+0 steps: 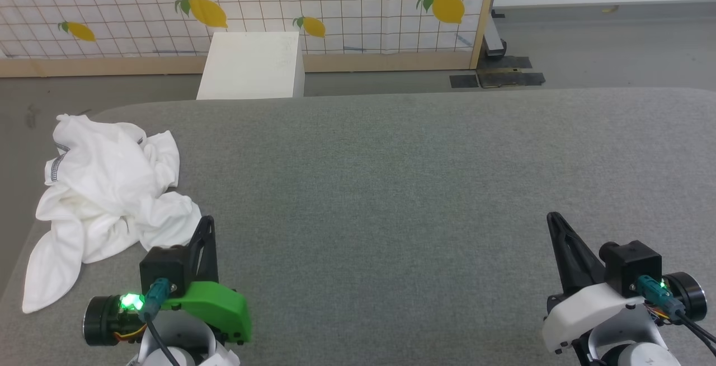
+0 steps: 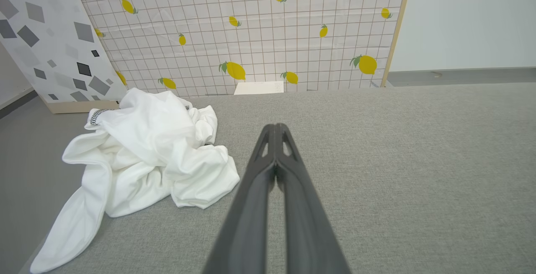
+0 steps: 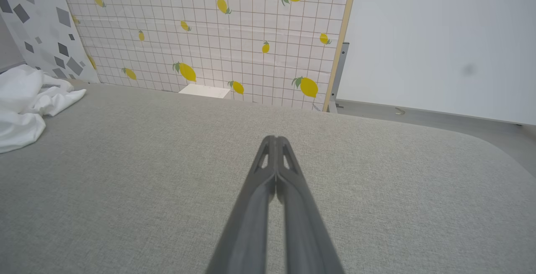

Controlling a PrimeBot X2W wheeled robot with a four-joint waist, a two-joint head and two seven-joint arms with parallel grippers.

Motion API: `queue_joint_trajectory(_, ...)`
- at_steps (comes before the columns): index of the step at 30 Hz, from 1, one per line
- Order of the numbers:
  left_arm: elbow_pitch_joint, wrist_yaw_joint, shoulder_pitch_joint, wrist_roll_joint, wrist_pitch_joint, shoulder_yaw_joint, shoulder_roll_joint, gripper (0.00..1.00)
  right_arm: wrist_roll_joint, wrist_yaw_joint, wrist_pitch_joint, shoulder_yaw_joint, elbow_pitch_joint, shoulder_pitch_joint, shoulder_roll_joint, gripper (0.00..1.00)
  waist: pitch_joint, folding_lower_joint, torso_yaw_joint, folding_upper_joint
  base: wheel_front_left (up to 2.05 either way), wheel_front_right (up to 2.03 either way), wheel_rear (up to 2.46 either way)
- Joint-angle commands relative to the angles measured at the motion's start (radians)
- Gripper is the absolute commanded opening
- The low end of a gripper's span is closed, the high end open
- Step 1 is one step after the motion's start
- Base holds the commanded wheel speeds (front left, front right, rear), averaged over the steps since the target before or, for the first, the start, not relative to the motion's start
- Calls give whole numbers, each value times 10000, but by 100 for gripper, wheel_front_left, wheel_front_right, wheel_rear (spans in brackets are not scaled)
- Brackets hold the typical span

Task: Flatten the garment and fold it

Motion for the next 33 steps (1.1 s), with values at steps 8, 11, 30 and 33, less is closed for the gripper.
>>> queue_joint_trajectory(8, -30, -20, 117, 129, 14, 28, -32, 0, -62, -15, -1, 14, -49, -157, 28, 0, 0, 0, 0, -1, 0, 0, 0)
queue_joint_trajectory(11, -30, -20, 117, 129, 14, 28, -32, 0, -62, -15, -1, 14, -49, -157, 28, 0, 0, 0, 0, -1, 0, 0, 0)
queue_joint_trajectory(30, -30, -20, 117, 129, 14, 28, -32, 0, -62, -15, -1, 14, -49, -157, 28, 0, 0, 0, 0, -1, 0, 0, 0)
queue_joint_trajectory(33, -30, -20, 117, 129, 14, 28, -32, 0, -62, -15, -1, 14, -49, -157, 28, 0, 0, 0, 0, -1, 0, 0, 0)
